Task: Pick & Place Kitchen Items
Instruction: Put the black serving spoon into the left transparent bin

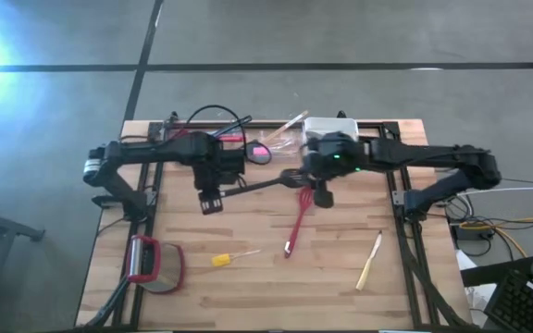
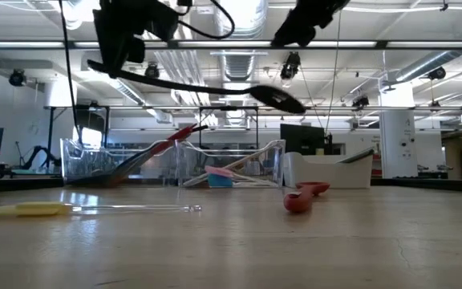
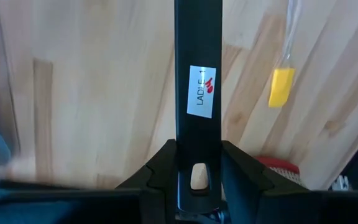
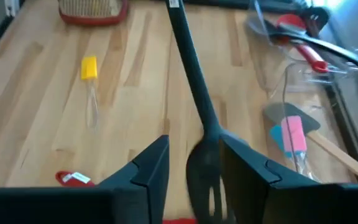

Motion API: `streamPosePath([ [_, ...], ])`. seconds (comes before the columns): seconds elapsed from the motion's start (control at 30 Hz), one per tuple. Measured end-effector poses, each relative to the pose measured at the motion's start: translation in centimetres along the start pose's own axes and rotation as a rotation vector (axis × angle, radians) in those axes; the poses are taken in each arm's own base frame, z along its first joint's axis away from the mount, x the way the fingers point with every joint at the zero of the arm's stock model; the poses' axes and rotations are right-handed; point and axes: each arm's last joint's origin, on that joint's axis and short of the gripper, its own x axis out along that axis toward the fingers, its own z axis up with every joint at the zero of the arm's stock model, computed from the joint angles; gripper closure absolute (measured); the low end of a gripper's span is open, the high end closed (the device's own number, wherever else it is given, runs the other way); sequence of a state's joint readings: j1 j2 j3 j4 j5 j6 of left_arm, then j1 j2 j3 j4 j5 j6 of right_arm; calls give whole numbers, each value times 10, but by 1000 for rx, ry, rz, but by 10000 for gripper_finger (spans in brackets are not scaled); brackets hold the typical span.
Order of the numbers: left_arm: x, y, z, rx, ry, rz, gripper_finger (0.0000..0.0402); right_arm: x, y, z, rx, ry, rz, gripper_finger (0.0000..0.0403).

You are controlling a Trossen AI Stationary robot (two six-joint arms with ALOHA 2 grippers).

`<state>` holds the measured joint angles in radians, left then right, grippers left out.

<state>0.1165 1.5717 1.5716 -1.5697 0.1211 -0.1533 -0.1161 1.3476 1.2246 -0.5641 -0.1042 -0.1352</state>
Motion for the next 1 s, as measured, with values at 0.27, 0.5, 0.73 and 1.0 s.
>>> streamPosePath([
  [0.27, -20, -4, 10, 68, -81, -2, 308, 35, -6, 23, -21, 152, 26, 231],
  [0.5, -39, -6, 10, 89, -158, -10, 308, 54, -9, 34, -27, 186, 39, 216],
  [0.73, -44, -7, 10, 92, -176, -10, 308, 58, -11, 43, -14, 194, 40, 240],
  [1.0, -43, -7, 11, 98, -176, -10, 308, 57, -10, 45, -22, 195, 44, 332],
])
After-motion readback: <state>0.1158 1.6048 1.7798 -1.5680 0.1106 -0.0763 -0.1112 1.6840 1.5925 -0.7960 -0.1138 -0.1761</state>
